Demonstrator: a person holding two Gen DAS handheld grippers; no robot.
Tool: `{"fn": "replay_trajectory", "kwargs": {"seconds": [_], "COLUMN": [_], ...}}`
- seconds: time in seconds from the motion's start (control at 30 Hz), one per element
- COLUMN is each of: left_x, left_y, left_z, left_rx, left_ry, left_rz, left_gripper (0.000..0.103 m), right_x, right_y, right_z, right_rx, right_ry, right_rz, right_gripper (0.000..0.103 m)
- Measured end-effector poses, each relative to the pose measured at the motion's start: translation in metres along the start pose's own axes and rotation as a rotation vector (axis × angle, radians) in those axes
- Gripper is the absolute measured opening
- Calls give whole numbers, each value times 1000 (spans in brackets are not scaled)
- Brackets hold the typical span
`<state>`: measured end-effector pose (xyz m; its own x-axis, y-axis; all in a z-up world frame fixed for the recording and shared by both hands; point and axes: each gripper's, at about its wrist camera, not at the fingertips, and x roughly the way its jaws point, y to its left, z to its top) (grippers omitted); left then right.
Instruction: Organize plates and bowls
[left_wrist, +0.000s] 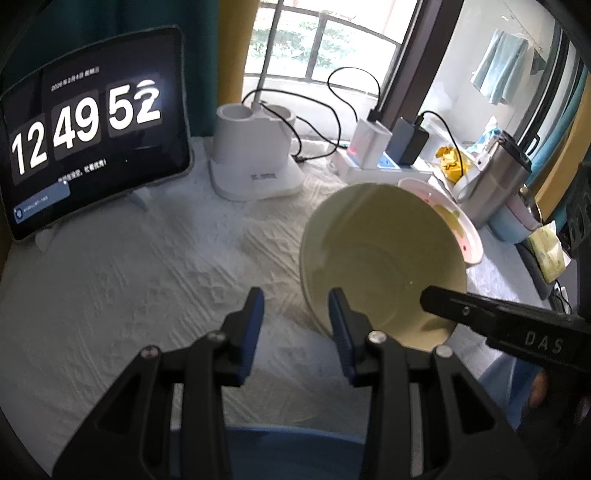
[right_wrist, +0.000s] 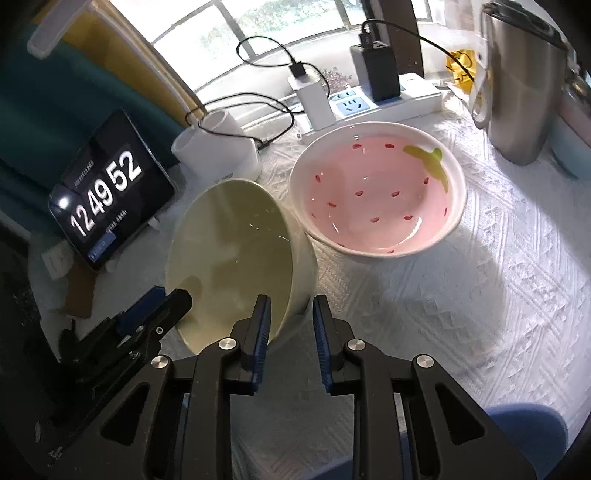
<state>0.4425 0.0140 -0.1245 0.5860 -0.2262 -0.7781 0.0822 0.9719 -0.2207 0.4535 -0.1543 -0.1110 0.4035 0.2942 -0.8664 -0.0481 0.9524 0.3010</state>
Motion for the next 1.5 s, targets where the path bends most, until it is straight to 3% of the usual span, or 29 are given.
{"fn": "replay_trajectory", "kwargs": {"seconds": [0.2,0.4,0.77,1.5], "left_x": [8,5,-35,-100], "left_y": [-9,-8,-15,-40], "left_z": [-5,-8,-13,-32], "left_rx": [12,6,31,51], "left_ry": [0,-10,-100,-186], "left_rz": [-77,-67,-48,-69], "left_gripper": [33,26,26,26], "right_x": [6,0,-19,-86], "right_y": [7,9,16,22], "right_z": [-1,-6,-20,-48], "right_rx": [-62,-75,-65,-78], "right_ry": [-22,-50,-69,-158], "right_rz": [-43,-44,14,66], "right_gripper": [24,23,23,23]}}
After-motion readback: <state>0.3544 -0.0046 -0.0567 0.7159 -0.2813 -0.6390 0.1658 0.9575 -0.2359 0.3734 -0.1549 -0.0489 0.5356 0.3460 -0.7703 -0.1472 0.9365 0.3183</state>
